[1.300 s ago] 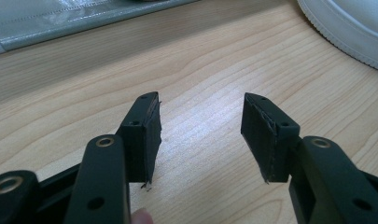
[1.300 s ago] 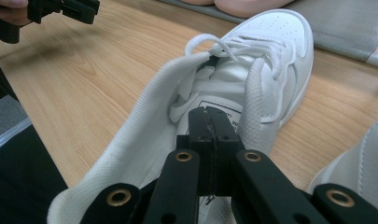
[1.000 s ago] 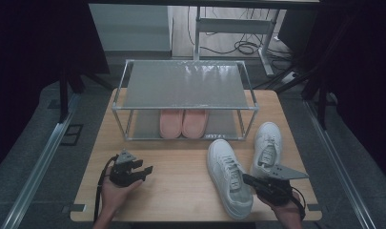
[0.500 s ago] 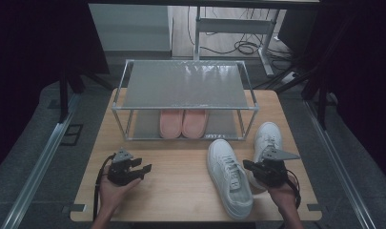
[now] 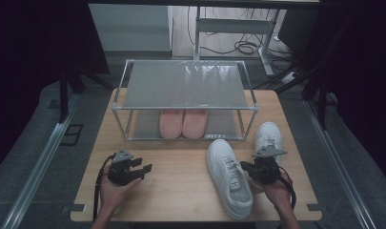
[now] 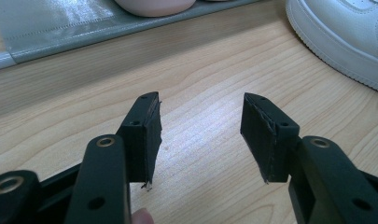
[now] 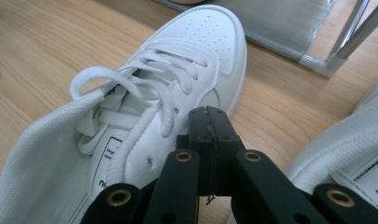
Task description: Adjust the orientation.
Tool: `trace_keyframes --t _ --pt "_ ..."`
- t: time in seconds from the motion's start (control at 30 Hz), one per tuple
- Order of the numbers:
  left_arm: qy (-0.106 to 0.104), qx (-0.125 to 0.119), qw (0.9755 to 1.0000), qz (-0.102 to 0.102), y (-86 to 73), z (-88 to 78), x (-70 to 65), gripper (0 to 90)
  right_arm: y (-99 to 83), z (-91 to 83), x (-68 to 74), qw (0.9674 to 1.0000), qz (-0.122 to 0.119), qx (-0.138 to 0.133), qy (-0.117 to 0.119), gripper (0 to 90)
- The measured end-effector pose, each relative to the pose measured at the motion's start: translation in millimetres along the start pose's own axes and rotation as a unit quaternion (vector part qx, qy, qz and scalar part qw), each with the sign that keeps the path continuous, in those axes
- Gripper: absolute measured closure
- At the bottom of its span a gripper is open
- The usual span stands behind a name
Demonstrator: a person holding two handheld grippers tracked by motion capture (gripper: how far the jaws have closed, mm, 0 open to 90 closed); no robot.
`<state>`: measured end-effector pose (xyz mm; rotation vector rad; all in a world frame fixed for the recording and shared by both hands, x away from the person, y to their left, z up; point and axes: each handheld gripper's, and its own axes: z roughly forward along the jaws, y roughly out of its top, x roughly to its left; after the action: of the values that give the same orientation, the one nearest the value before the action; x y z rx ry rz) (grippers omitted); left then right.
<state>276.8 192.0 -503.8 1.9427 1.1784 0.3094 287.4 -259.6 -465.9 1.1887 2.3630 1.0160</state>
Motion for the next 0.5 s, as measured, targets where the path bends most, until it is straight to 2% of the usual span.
trace_keyframes --t 0.2,0.5 --pt "0.0 -0.001 1.0 -0.001 0.0 -0.7 0.2 48.2 5.1 2.5 5.1 0.9998 -0.012 0.015 -0.007 90.0" --pt "0.0 0.0 1.0 -0.001 -0.6 -0.7 1.3 48.3 17.2 14.5 17.0 0.9992 -0.033 0.022 0.001 90.0"
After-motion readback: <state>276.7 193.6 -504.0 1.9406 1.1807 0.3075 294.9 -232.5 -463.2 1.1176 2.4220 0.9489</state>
